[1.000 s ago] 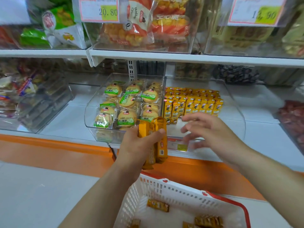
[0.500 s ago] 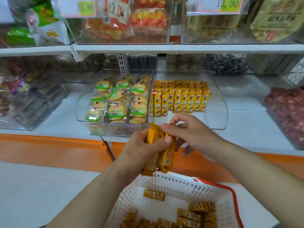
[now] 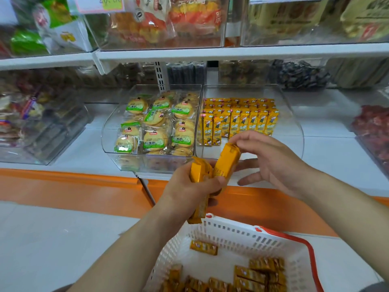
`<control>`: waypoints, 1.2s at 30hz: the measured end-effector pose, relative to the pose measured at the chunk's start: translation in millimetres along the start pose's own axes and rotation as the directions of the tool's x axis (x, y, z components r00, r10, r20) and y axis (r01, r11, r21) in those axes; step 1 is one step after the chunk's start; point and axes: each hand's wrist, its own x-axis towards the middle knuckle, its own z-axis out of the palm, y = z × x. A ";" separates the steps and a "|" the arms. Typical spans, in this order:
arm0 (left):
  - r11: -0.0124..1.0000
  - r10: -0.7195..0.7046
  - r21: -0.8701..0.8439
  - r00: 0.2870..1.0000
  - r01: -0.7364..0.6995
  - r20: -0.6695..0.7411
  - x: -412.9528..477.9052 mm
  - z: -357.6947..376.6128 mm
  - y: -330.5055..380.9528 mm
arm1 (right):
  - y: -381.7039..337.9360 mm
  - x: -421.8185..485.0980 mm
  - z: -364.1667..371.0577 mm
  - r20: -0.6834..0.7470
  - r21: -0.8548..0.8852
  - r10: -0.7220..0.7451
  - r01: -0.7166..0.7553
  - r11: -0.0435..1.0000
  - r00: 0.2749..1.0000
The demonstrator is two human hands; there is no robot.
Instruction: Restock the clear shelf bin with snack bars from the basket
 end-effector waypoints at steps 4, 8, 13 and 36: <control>0.999 0.047 0.028 0.999 -0.046 -0.022 2.9 0.6 -4.1 | 2.9 0.0 4.0 -0.037 -0.136 -0.012 0.007 0.991 0.999; 0.998 0.008 -0.070 1.000 -0.008 0.004 2.4 1.1 -4.1 | 3.5 0.0 -0.8 0.061 -0.057 -0.037 0.041 0.998 0.997; 0.994 0.007 -0.113 0.999 -0.003 0.034 1.8 1.5 -3.6 | 6.4 2.4 -5.4 0.102 0.058 -0.029 0.023 0.998 0.994; 0.988 0.154 0.019 0.953 -0.155 -0.261 11.2 -27.8 13.2 | 2.5 1.7 15.1 0.207 -0.139 0.052 -0.023 0.990 0.977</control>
